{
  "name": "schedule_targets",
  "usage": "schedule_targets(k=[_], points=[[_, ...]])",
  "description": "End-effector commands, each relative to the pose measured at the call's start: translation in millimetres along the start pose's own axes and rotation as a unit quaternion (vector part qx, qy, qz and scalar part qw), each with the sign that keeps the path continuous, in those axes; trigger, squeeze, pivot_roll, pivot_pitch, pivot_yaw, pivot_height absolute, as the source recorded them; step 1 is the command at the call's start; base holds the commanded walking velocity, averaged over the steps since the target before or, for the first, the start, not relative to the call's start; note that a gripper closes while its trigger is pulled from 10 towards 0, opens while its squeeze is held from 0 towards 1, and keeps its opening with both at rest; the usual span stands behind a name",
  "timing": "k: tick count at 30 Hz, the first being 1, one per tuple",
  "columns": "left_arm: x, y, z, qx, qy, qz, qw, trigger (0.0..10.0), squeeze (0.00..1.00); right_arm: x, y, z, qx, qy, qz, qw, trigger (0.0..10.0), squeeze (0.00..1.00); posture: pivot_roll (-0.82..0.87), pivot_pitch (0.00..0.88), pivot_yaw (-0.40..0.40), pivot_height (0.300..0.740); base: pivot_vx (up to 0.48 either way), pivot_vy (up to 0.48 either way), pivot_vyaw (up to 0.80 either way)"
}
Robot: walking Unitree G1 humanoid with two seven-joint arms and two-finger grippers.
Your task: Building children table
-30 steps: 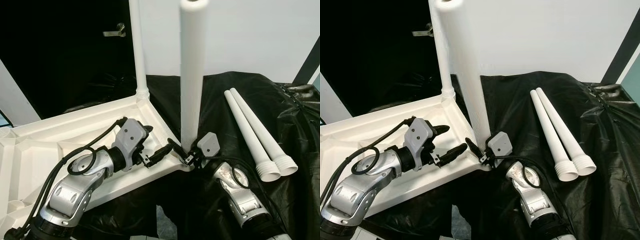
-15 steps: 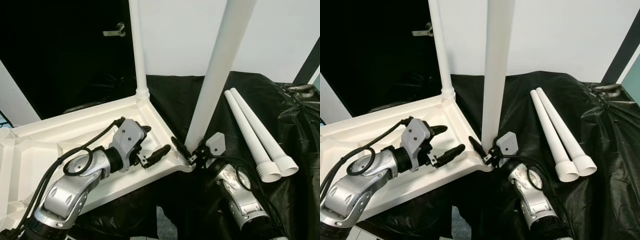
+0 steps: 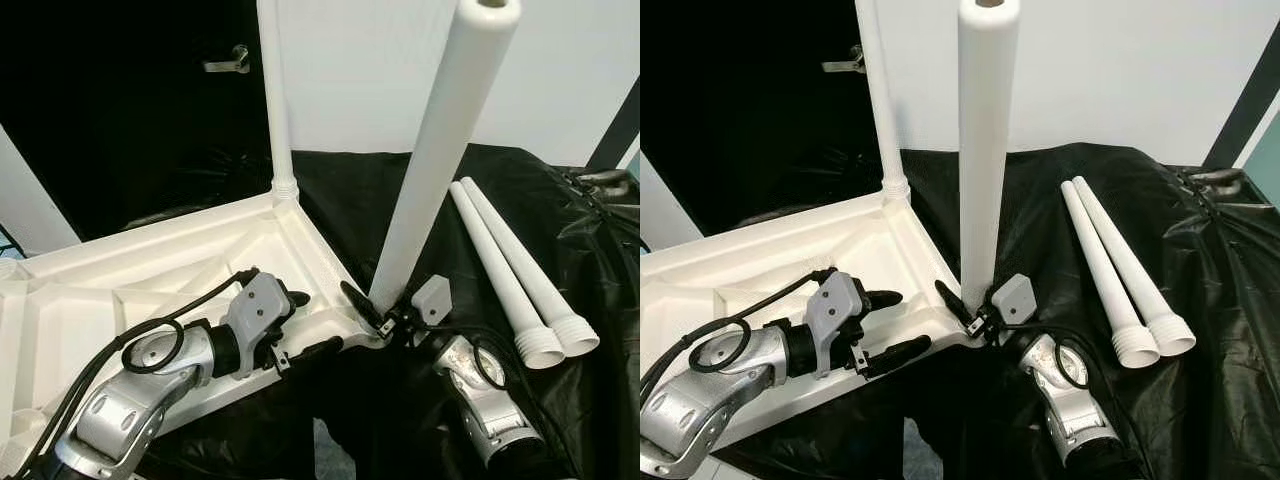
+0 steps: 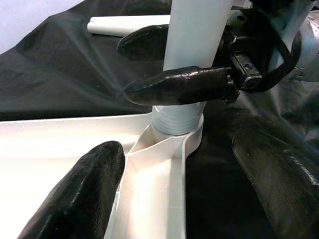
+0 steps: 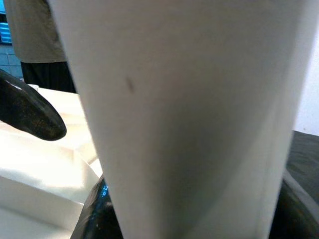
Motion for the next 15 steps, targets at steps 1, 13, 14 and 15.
schedule_targets(k=[1,13,14,15], points=[[3.2,0,0.8,-0.007,-0.017,-0.004,1.0,10.0,0.0,-15.8,-47,29.2,-0.128,0.015,-0.065,0.99,10.0,0.0,0.12,0.0,0.047,0.74,0.0,0.0,0.0],[3.4,2,0.0,-0.008,-0.022,-0.01,1.0,10.0,0.0,-1.7,-53,19.1,-0.196,0.05,-0.097,0.975,10.0,0.0,0.11,0.0,0.04,0.74,0.0,0.0,0.0],[3.4,2,0.0,-0.008,-0.022,-0.01,1.0,10.0,0.0,-1.7,-53,19.1,-0.196,0.05,-0.097,0.975,10.0,0.0,0.11,0.0,0.04,0.74,0.0,0.0,0.0],[3.2,2,0.1,-0.008,-0.021,-0.011,1.0,10.0,0.0,-1.0,-53,19.4,-0.196,0.054,-0.095,0.974,10.0,0.0,0.11,0.0,0.04,0.74,0.0,0.0,0.0]])
Point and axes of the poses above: a point about 5 cm out from each wrist's last joint towards the gripper, its own z axis pointing back from the gripper into the wrist, its own y axis along the axis of the wrist's last joint, x = y × z, the point moved 2 cm from there along -z, pointing out of the wrist towards the gripper, and after that the axes turned 7 degrees about z, right-handed, at the moved point
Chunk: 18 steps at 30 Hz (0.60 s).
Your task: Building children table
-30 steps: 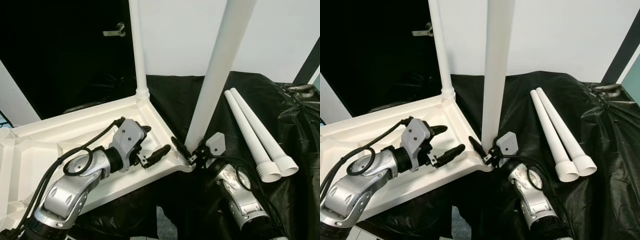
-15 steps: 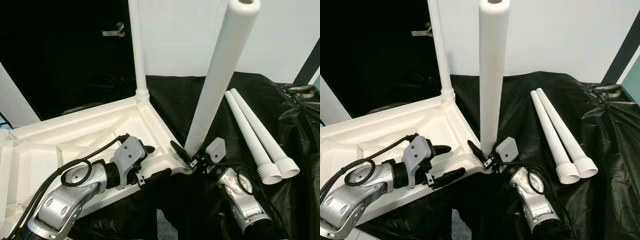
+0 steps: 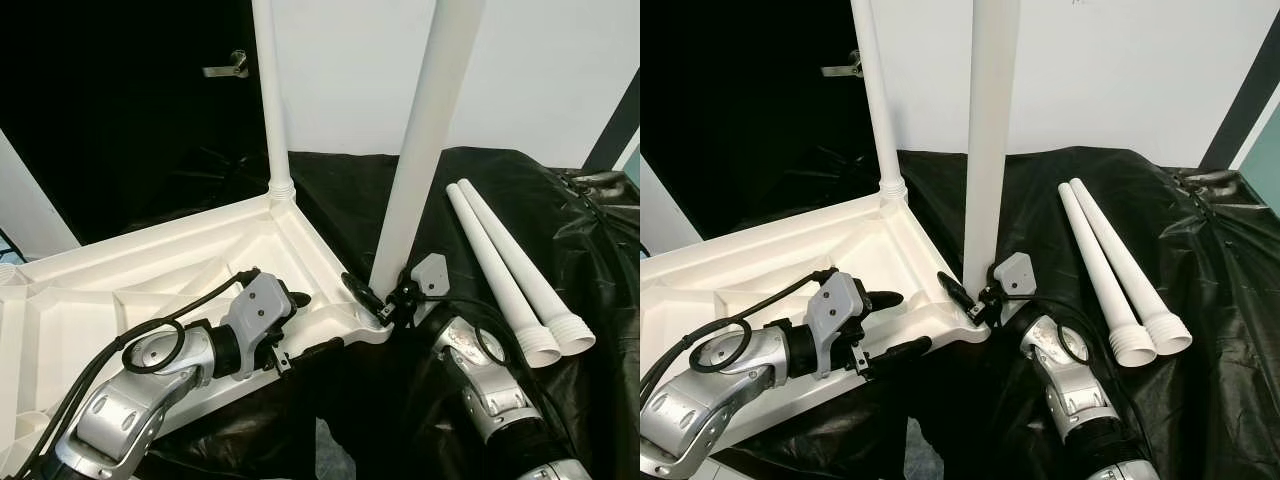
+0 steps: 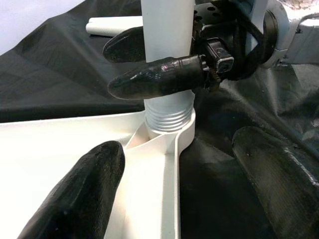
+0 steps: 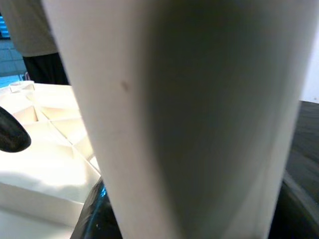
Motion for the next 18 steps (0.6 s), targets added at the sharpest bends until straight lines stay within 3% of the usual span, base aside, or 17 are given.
schedule_targets(k=[1,8,18], points=[[3.6,1.8,0.2,-0.005,-0.023,-0.011,1.0,10.0,0.0,-13.0,-53.0,26.1,-0.143,0.028,-0.046,0.988,10.0,0.0,0.11,0.0,0.04,0.74,0.0,0.0,0.0],[3.6,2.6,1.0,-0.004,-0.02,-0.011,1.0,10.0,0.0,-10.2,-54.2,29.2,-0.15,0.037,-0.051,0.987,10.0,0.0,0.12,0.0,0.038,0.74,0.0,0.0,0.0],[4.5,4.3,0.1,-0.003,-0.021,-0.012,1.0,10.0,0.0,-3.0,-52.0,29.1,-0.155,0.025,-0.102,0.982,10.0,0.0,0.11,0.0,0.043,0.74,0.0,0.0,0.0]])
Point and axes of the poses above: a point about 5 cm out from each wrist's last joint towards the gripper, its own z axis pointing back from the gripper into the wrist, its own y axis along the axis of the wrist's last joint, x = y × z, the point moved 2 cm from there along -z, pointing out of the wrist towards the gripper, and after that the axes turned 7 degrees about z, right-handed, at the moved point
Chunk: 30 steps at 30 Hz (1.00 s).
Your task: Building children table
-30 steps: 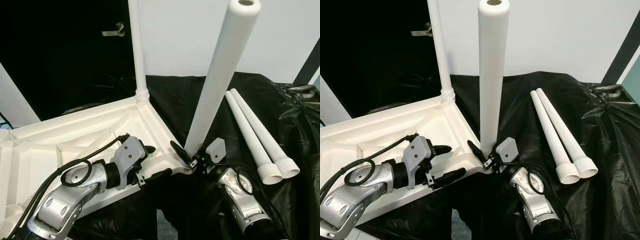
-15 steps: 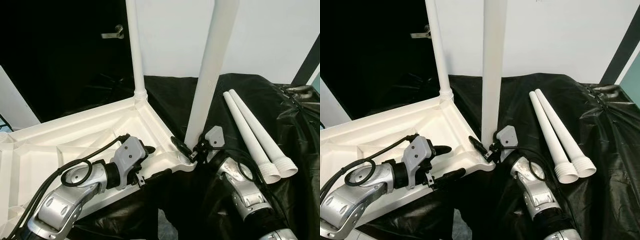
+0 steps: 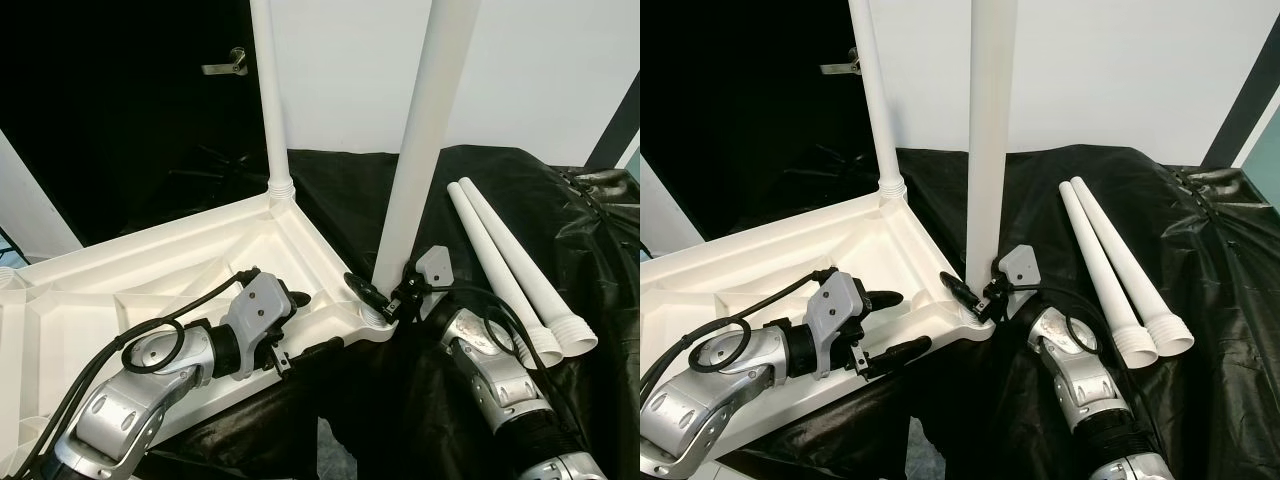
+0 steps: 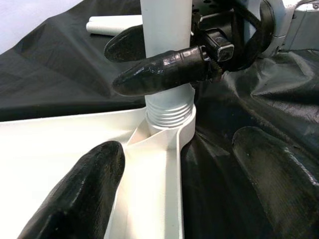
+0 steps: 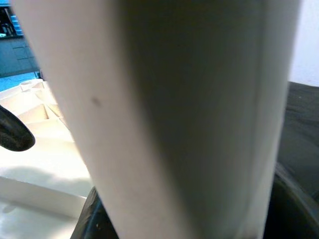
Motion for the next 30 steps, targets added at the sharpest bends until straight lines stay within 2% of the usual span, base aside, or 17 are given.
schedule_targets(k=[1,11,24,30], points=[[3.8,3.9,0.0,-0.004,-0.02,-0.011,1.0,10.0,0.0,-8.7,-54.0,24.6,-0.136,0.005,-0.077,0.988,10.0,0.0,0.11,0.0,0.043,0.74,0.0,0.0,0.0],[3.8,4.9,1.4,-0.003,-0.018,-0.011,1.0,10.0,0.0,-10.4,-52.1,20.7,-0.134,0.015,-0.087,0.987,10.0,0.0,0.12,0.0,0.044,0.74,0.0,0.0,0.0],[4.4,5.6,2.1,-0.002,-0.018,-0.011,1.0,10.0,0.0,-8.1,-48.3,20.9,-0.127,0.039,-0.133,0.982,10.0,0.0,0.12,0.0,0.04,0.74,0.0,0.0,0.0],[4.6,5.9,1.9,-0.002,-0.018,-0.01,1.0,10.0,0.0,-8.2,-46.5,20.6,-0.124,0.044,-0.129,0.983,10.0,0.0,0.12,0.0,0.039,0.74,0.0,0.0,0.0]])
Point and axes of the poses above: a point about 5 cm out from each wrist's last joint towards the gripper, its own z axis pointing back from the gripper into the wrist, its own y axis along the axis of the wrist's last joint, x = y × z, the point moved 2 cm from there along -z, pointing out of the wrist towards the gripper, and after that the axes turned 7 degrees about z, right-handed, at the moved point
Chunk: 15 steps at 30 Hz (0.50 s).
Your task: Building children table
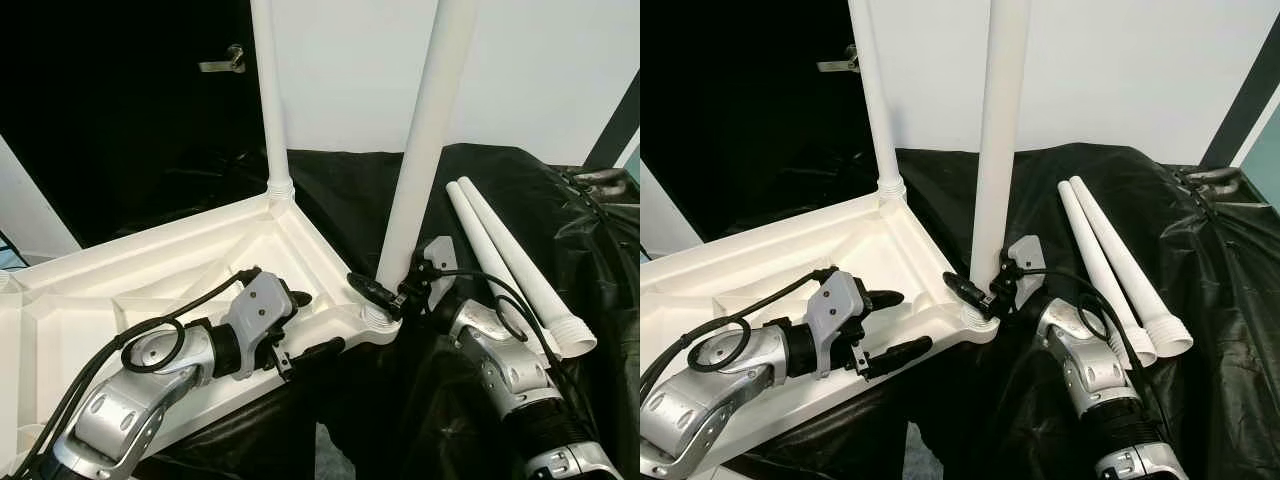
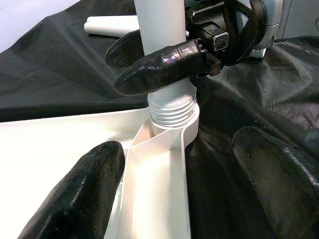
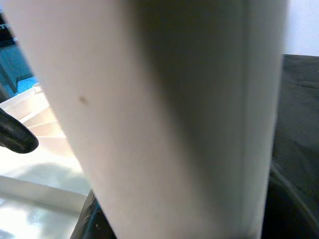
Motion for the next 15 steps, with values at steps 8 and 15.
schedule_targets(k=[8,15], points=[[2.6,3,0.9,-0.001,-0.005,-0.006,1.0,10.0,0.0,-7.4,-46,13.1,-0.104,-0.083,-0.012,0.991,10.0,0.0,0.12,0.0,0.03,0.74,0.0,0.0,0.0],[4.2,4,-3.9,0.006,-0.001,-0.006,1.0,10.0,0.0,-7.7,-31,1.7,-0.063,-0.259,-0.009,0.964,10.0,0.0,0.11,0.0,0.025,0.74,0.0,0.0,0.0]])
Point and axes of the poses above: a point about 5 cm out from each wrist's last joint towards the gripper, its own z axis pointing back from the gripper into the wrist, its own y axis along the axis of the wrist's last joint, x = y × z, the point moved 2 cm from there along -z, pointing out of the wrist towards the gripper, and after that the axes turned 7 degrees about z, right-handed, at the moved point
